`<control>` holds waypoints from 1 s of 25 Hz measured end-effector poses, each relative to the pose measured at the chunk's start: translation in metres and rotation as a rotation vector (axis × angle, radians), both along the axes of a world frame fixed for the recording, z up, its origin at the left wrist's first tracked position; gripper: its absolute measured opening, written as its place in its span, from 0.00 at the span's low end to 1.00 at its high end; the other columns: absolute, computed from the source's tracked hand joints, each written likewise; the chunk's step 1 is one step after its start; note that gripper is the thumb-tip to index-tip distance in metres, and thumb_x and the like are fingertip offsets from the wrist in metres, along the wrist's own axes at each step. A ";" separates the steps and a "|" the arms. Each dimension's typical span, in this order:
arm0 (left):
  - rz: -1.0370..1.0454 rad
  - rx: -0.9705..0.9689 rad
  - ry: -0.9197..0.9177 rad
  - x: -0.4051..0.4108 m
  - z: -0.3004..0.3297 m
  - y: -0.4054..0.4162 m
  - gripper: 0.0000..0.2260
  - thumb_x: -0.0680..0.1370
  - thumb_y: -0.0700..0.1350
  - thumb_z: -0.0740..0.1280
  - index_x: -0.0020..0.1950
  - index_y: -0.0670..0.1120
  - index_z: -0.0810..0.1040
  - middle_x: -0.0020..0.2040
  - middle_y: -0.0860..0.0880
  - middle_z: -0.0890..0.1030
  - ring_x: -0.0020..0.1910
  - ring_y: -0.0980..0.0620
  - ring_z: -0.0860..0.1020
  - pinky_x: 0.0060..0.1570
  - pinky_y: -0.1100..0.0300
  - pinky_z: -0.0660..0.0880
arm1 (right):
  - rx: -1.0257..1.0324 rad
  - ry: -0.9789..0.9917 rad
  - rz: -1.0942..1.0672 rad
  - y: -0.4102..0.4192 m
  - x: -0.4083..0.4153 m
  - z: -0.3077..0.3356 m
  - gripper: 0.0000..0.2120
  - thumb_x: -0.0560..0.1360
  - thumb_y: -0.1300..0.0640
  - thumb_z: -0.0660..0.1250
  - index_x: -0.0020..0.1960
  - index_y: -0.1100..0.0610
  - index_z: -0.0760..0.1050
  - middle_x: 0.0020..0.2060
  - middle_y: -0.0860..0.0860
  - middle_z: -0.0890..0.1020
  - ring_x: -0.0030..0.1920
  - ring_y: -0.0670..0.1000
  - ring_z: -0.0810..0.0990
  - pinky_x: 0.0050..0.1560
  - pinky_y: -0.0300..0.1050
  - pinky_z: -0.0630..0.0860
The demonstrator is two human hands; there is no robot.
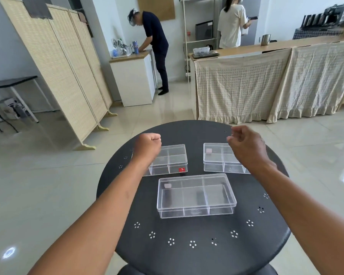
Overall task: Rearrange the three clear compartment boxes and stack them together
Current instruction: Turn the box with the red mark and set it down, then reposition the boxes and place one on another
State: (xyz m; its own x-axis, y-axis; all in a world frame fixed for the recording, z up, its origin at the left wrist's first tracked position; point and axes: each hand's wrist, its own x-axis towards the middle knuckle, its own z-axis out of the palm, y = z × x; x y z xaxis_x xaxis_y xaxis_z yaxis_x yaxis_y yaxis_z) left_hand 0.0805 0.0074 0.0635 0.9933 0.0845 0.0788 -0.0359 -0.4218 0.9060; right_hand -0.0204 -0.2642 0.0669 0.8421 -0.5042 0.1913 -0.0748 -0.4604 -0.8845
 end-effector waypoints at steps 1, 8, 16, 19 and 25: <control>0.030 0.010 -0.004 -0.005 0.000 0.020 0.14 0.76 0.41 0.65 0.58 0.48 0.85 0.50 0.44 0.86 0.48 0.43 0.83 0.60 0.51 0.79 | 0.000 0.010 0.054 0.018 0.004 0.005 0.18 0.78 0.56 0.71 0.68 0.57 0.80 0.57 0.51 0.86 0.61 0.51 0.83 0.62 0.42 0.73; 0.176 0.188 0.018 -0.025 -0.025 0.095 0.10 0.67 0.38 0.61 0.31 0.48 0.62 0.32 0.47 0.59 0.35 0.49 0.58 0.36 0.55 0.53 | -0.154 0.248 0.251 0.107 0.044 -0.005 0.08 0.80 0.59 0.69 0.42 0.60 0.77 0.37 0.56 0.81 0.39 0.58 0.79 0.39 0.46 0.77; 0.176 0.067 0.158 0.014 -0.060 0.099 0.10 0.73 0.41 0.66 0.33 0.46 0.70 0.33 0.44 0.65 0.35 0.48 0.62 0.37 0.56 0.58 | -0.138 0.438 0.140 0.127 0.098 -0.036 0.15 0.75 0.67 0.65 0.32 0.57 0.68 0.28 0.52 0.71 0.28 0.49 0.67 0.23 0.35 0.61; 0.183 0.050 0.152 0.036 -0.063 0.108 0.07 0.70 0.40 0.65 0.34 0.48 0.68 0.33 0.46 0.64 0.36 0.49 0.61 0.39 0.55 0.57 | 0.068 0.365 0.059 0.132 0.118 -0.045 0.06 0.71 0.71 0.66 0.37 0.67 0.80 0.32 0.66 0.79 0.32 0.53 0.73 0.32 0.37 0.66; 0.233 -0.072 0.223 0.094 -0.063 0.128 0.05 0.68 0.40 0.66 0.40 0.50 0.74 0.36 0.47 0.75 0.36 0.49 0.70 0.42 0.56 0.68 | 0.322 0.272 0.021 0.150 0.172 -0.051 0.13 0.72 0.70 0.71 0.37 0.52 0.82 0.37 0.53 0.86 0.42 0.56 0.82 0.51 0.54 0.83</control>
